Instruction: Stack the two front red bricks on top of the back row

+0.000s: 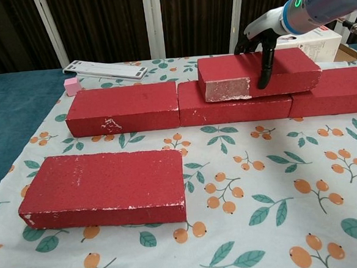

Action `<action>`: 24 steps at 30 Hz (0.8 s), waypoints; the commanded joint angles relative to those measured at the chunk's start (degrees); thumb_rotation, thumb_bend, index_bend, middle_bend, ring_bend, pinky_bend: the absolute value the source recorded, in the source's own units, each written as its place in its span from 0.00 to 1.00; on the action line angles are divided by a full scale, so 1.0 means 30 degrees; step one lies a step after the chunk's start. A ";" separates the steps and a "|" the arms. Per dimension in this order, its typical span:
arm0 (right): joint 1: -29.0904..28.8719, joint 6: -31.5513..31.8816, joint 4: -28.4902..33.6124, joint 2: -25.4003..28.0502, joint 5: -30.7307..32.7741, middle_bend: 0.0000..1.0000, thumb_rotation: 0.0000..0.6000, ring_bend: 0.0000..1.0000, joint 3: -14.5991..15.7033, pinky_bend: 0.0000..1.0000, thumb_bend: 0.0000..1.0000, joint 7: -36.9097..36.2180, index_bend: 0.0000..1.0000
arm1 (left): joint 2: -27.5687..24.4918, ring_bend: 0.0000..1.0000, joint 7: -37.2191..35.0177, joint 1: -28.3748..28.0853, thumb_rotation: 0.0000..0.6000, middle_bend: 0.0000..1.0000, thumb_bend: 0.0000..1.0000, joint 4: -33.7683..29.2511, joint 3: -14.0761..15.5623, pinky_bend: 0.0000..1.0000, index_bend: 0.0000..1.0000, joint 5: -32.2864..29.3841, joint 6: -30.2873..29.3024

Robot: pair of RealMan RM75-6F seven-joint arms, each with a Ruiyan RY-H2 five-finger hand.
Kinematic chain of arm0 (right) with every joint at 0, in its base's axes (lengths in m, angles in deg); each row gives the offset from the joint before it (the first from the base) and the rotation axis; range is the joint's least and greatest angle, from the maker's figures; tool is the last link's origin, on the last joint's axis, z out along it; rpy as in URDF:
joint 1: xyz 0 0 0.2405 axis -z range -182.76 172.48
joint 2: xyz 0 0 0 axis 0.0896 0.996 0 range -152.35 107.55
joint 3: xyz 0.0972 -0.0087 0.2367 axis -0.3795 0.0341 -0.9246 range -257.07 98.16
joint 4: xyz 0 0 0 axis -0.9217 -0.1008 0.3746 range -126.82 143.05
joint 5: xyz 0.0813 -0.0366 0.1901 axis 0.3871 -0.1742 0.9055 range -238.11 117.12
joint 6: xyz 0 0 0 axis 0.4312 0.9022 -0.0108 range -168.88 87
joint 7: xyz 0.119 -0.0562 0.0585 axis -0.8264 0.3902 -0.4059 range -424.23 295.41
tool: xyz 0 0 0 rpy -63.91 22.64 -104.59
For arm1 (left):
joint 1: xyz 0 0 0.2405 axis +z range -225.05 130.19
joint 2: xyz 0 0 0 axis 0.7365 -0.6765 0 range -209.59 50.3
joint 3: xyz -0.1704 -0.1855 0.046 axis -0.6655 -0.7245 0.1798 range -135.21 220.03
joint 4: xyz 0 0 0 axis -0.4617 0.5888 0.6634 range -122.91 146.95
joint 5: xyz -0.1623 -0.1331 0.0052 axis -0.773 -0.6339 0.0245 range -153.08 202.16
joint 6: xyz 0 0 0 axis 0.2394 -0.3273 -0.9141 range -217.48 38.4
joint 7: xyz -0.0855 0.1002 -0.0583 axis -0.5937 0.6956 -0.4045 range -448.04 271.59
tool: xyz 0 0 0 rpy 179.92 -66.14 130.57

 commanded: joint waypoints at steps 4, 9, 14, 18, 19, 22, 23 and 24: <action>-0.0225 -0.0278 0.0051 0.0216 -0.0096 0.26 1.00 0.04 0.0643 0.00 0.07 -0.0798 0.29 | 0.0061 0.00 0.0140 -0.0047 1.00 0.02 0.01 0.0005 0.0014 0.13 0.10 -0.0035 0.0037; -0.0376 -0.0375 0.0122 0.0352 -0.0266 0.26 1.00 0.04 0.1077 0.00 0.07 -0.1548 0.29 | 0.0065 0.00 0.0159 -0.0044 1.00 0.02 0.01 -0.0008 0.0022 0.13 0.10 -0.0053 0.0013; -0.0534 -0.0413 0.0254 0.0523 -0.0514 0.26 1.00 0.04 0.1459 0.00 0.07 -0.2226 0.29 | 0.0078 0.00 0.0203 -0.0036 1.00 0.02 0.01 -0.0018 0.0048 0.13 0.10 -0.0021 -0.0034; -0.0645 -0.0409 0.0348 0.0598 -0.0762 0.26 1.00 0.04 0.1768 0.00 0.07 -0.2709 0.29 | 0.0097 0.00 0.0262 -0.0055 1.00 0.02 0.01 -0.0020 0.0082 0.13 0.10 -0.0010 -0.0005; -0.0661 -0.0419 0.0362 0.0600 -0.0820 0.26 1.00 0.04 0.1830 0.00 0.07 -0.2844 0.29 | 0.0101 0.00 0.0278 -0.0058 1.00 0.02 0.01 -0.0024 0.0086 0.13 0.10 -0.0003 -0.0009; -0.0695 -0.0476 0.0383 0.0610 -0.1002 0.26 1.00 0.04 0.2041 0.00 0.07 -0.3226 0.29 | 0.0115 0.00 0.0305 -0.0046 1.00 0.02 0.01 -0.0035 0.0088 0.13 0.10 0.0000 -0.0056; -0.0709 -0.0482 0.0380 0.0611 -0.1075 0.26 1.00 0.04 0.2107 0.00 0.07 -0.3345 0.29 | 0.0118 0.00 0.0312 -0.0042 1.00 0.02 0.01 -0.0038 0.0086 0.13 0.10 -0.0009 -0.0067; -0.0722 -0.0486 0.0375 0.0606 -0.1149 0.26 1.00 0.04 0.2157 0.00 0.07 -0.3471 0.29 | 0.0121 0.00 0.0320 -0.0040 1.00 0.02 0.01 -0.0040 0.0084 0.13 0.10 -0.0019 -0.0074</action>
